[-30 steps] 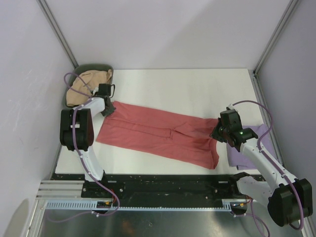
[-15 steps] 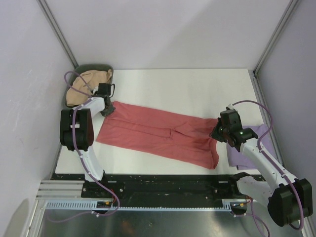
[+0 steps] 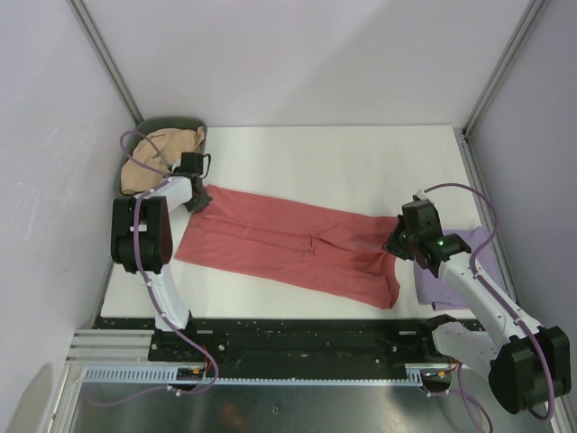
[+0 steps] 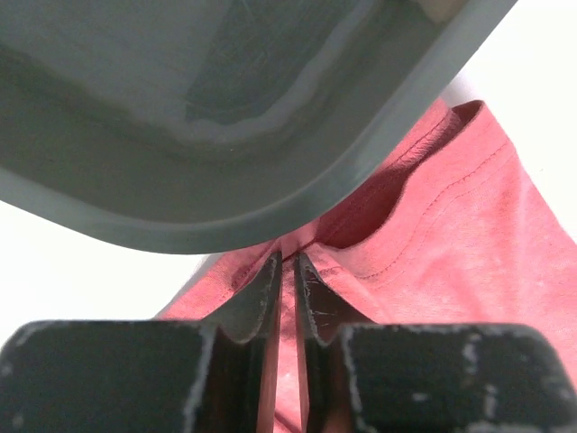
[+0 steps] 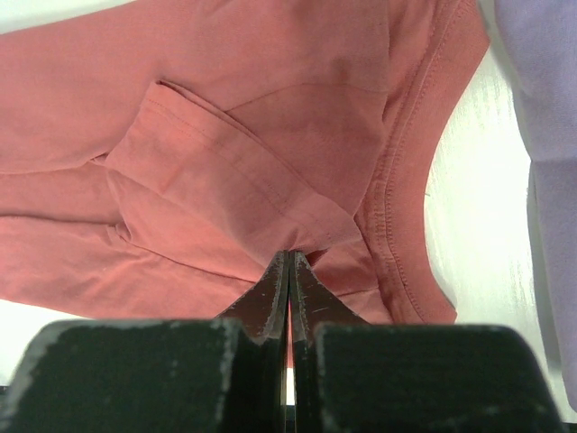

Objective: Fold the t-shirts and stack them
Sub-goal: Fold the other side of the tshirt into a rectangle

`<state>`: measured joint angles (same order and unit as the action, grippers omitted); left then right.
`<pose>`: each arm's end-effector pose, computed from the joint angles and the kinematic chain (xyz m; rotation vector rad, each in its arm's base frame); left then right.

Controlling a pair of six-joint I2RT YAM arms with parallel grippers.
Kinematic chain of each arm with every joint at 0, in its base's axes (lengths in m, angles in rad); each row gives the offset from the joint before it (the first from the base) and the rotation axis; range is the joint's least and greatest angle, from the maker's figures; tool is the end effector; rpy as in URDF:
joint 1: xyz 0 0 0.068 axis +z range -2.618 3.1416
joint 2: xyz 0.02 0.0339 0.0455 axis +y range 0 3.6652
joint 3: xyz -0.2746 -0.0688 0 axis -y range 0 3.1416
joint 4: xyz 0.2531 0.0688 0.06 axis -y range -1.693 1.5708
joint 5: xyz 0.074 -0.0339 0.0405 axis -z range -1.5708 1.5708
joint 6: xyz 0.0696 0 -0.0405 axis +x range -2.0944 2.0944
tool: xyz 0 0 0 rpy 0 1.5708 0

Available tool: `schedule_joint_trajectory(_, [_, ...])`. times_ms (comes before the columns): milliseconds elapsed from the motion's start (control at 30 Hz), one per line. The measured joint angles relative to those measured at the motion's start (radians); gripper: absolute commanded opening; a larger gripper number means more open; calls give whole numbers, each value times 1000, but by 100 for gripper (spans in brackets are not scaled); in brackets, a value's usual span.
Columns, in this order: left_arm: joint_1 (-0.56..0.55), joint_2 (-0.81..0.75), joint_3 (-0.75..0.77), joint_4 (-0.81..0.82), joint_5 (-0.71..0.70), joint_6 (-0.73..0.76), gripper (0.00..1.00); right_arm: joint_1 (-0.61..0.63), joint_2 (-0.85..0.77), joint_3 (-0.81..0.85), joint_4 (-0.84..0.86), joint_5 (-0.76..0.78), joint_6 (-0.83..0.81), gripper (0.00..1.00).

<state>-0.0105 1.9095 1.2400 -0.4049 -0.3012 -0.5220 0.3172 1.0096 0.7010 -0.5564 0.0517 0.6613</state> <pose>0.4140 0.0163 0.1390 -0.7485 2.4704 0.2056 0.2161 0.0672 0.2171 0.4460 2.4295 0.3712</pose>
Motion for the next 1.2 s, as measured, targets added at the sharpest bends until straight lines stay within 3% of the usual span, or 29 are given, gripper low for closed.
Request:
schedule_joint_trajectory(167, [0,0,3,-2,1,1,1,0,0,0,0,0,0,0])
schedule_joint_trajectory(633, [0,-18,13,-4,-10,10,1,0,-3,0,-2,0,0,0])
schedule_joint_trajectory(733, [0,-31,7,-5,-11,11,19,0,-6,0,-7,0,0,0])
schedule_joint_trajectory(833, [0,-38,-5,-4,-13,19,31,0,-7,0,-8,0,0,0])
schedule_joint_trajectory(1200, [0,-42,-31,-19,-36,22,35,0,-7,0,-8,0,0,0])
